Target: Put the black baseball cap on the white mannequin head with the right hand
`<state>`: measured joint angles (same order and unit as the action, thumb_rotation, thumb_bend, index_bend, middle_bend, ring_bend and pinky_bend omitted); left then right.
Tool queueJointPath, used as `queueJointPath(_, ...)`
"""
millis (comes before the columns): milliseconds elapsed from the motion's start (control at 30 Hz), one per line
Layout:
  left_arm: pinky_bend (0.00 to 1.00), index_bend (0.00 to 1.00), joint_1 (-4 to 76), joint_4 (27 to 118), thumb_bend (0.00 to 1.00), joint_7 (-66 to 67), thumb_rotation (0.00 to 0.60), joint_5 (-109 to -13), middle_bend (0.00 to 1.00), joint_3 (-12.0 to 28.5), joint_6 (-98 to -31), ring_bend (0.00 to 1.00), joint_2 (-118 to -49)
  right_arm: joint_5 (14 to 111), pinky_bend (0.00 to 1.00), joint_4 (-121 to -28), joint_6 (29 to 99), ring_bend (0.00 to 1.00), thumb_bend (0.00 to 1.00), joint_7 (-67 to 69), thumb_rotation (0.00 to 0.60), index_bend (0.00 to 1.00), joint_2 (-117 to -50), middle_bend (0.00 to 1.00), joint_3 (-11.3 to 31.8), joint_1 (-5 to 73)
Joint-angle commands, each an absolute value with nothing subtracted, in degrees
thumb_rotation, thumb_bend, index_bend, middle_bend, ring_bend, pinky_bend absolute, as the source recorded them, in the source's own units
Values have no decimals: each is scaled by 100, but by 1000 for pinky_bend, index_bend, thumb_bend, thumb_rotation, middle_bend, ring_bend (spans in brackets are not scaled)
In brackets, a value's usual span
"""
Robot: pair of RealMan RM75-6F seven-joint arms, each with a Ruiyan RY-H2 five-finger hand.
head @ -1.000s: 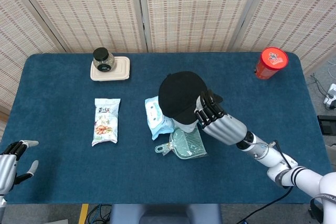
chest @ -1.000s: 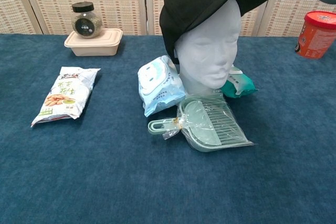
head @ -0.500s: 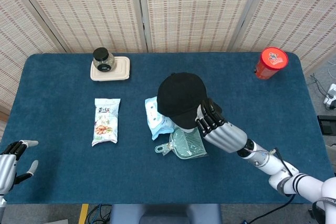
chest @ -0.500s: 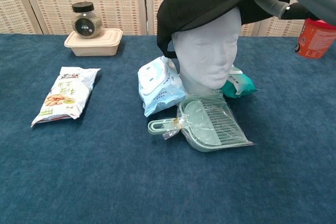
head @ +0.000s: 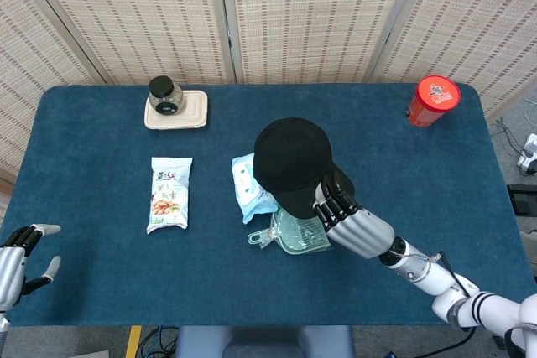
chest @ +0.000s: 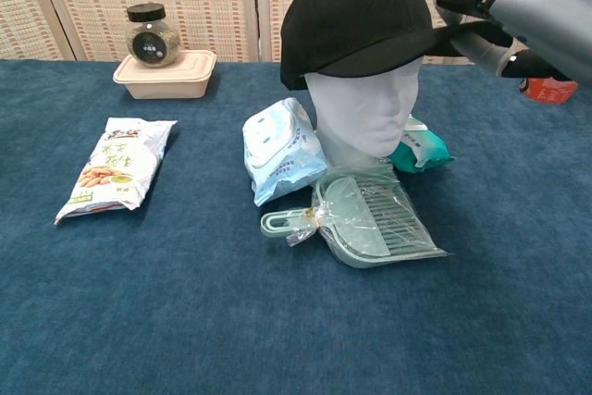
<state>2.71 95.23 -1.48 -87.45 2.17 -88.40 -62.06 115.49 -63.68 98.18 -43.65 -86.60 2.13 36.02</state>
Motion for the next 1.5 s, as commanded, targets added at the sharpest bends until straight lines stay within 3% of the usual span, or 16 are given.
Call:
queueJointPath(33, 509, 305, 274, 9525, 328, -149, 600, -8744, 318, 221, -8839, 260, -6204, 11564, 254, -6411, 9773, 283, 486, -4402, 600, 818, -8680, 433, 193, 3544)
queueJointPath(1100, 509, 305, 262, 9549, 328, -170, 600, -8770, 328, 212, -8863, 263, -6179, 11730, 233, -6812, 9410, 283, 475, -4451, 600, 804, -9134, 432, 219, 3210)
queueJointPath(1167, 509, 305, 264, 9546, 328, -161, 600, -8769, 328, 208, -8854, 263, -6183, 11686, 223, -6870, 9370, 283, 463, -4456, 600, 732, -9085, 427, 232, 3173)
queueJointPath(1333, 509, 305, 271, 9538, 328, -132, 600, -8764, 328, 203, -8834, 263, -6195, 11549, 195, -7107, 9233, 283, 418, -4606, 600, 376, -8964, 392, 259, 3050)
queueJointPath(1500, 509, 305, 274, 9541, 328, -120, 600, -8756, 328, 205, -8827, 263, -6199, 11417, 177, -7389, 9097, 264, 334, -4746, 600, 134, -8833, 367, 278, 2922)
